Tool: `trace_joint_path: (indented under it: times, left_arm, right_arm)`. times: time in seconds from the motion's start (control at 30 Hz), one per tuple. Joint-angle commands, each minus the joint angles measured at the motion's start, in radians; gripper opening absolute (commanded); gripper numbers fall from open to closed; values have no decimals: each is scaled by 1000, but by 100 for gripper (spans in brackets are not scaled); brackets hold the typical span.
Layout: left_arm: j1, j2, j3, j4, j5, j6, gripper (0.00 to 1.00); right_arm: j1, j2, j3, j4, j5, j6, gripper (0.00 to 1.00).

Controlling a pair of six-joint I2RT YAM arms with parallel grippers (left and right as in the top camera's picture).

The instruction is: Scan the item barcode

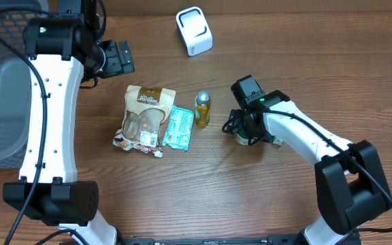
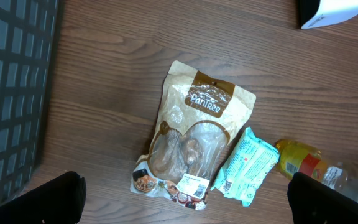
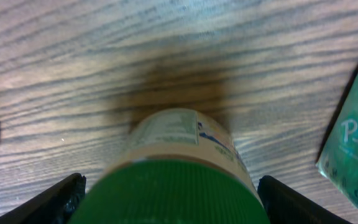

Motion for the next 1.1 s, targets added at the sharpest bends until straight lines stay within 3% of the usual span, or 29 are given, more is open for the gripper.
trace_joint_path:
  times: [0.0, 0.63, 1.07]
  left_arm:
    - [0, 2, 15, 1, 5, 11, 100]
    - [0, 2, 15, 1, 5, 11, 100]
    - [0, 2, 15, 2, 5, 11, 100]
  right_arm:
    - [4, -2, -3, 7, 19, -4, 84]
    - [4, -2, -33, 31, 29, -4, 80]
    - [3, -3, -25, 16, 29, -4, 67]
